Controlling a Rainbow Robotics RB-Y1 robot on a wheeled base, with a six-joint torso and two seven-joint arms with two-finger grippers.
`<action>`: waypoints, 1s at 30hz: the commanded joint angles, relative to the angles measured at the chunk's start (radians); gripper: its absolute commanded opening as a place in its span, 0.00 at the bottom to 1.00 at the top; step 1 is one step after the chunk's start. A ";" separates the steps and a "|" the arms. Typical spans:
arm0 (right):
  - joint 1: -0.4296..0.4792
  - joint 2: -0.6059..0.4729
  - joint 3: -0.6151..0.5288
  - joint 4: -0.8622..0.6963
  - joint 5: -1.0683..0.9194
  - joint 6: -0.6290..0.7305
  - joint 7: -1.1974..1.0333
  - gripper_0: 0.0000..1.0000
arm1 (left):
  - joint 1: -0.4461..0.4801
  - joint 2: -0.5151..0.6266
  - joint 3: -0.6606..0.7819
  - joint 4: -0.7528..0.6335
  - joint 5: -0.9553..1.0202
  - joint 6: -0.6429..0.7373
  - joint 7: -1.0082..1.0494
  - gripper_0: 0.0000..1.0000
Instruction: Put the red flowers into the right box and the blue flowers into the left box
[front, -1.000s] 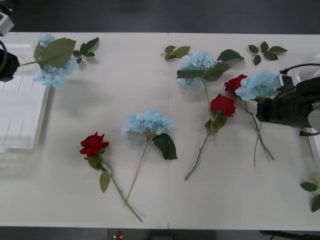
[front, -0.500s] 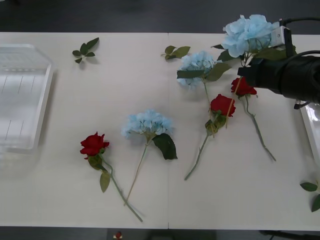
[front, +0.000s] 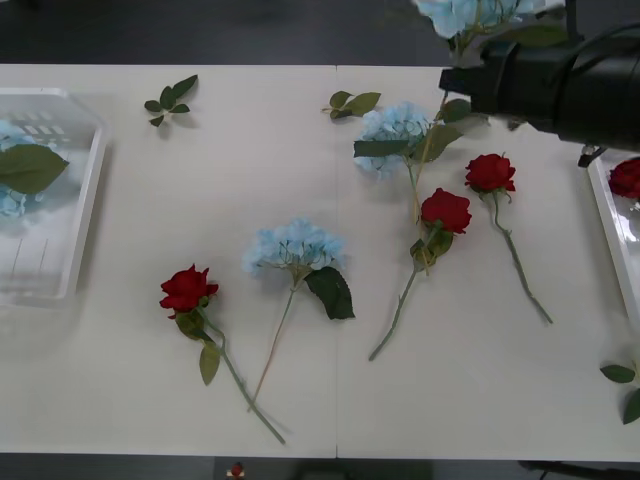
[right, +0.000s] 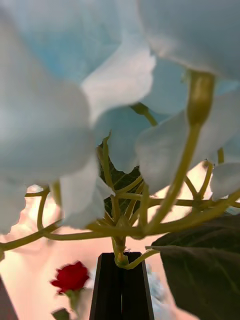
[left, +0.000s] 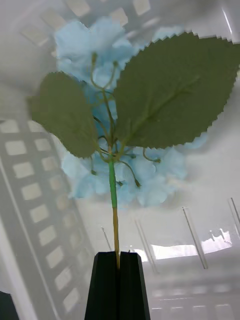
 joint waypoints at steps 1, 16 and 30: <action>-0.020 0.061 -0.072 0.002 -0.132 0.062 0.182 0.00 | -0.016 0.019 -0.038 0.040 0.020 -0.054 -0.012 0.00; -0.020 0.357 -0.176 0.038 -0.177 0.209 0.520 0.00 | -0.016 0.016 -0.173 0.112 0.026 -0.157 0.017 0.00; -0.018 0.575 -0.194 0.095 -0.196 0.258 0.661 0.00 | -0.016 0.016 -0.048 0.005 0.025 -0.076 -0.026 1.00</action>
